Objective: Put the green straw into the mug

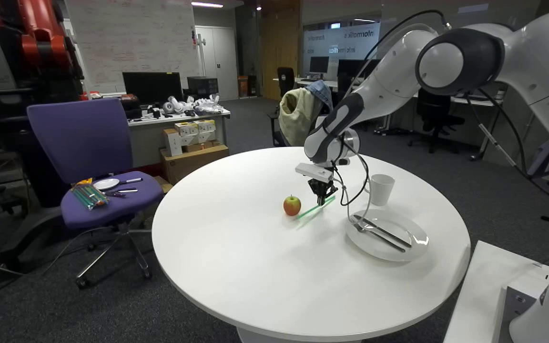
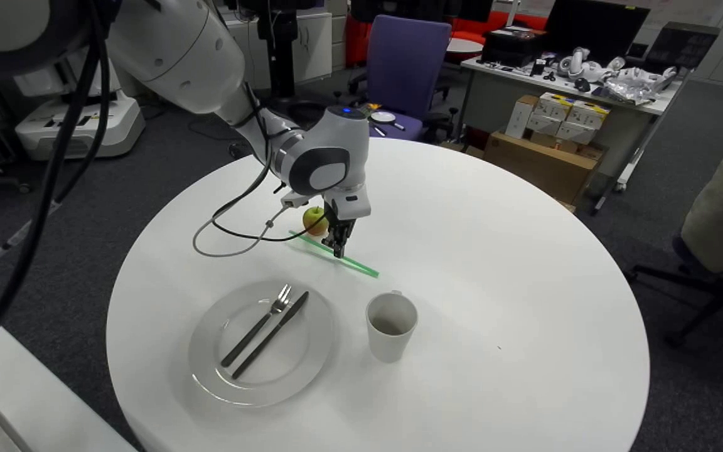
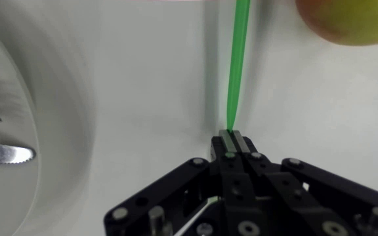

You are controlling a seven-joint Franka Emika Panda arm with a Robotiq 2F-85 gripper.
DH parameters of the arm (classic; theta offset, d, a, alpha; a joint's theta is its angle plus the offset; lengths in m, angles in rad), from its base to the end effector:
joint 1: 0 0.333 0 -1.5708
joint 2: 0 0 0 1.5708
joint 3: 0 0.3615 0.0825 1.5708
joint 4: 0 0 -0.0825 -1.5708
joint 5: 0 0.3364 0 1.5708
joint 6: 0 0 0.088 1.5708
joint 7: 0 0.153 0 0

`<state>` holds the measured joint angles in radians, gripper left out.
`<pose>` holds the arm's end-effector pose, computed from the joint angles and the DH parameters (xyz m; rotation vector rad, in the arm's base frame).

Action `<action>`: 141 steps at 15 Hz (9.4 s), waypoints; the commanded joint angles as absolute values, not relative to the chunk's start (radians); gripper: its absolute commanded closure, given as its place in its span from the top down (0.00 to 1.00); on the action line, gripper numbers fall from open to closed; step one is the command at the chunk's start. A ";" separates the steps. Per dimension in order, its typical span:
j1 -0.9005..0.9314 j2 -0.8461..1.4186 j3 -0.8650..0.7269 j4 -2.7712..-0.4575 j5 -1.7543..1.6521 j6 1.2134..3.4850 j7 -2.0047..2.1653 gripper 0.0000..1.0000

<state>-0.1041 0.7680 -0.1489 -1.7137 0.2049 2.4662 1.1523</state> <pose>0.6516 -0.1515 0.1705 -2.2569 2.1551 0.0194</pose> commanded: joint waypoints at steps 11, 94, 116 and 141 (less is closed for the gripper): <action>-0.234 0.620 -0.128 -1.719 0.512 2.287 1.153 0.00; -0.043 0.841 -0.176 -1.598 -1.104 1.459 2.353 0.00; -0.071 0.700 -0.115 -1.528 -0.911 1.431 2.256 1.00; -0.084 0.305 -0.183 -1.743 -0.421 2.250 2.494 1.00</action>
<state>-0.0719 0.3890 -0.1632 -1.6355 -0.4436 2.0763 2.4959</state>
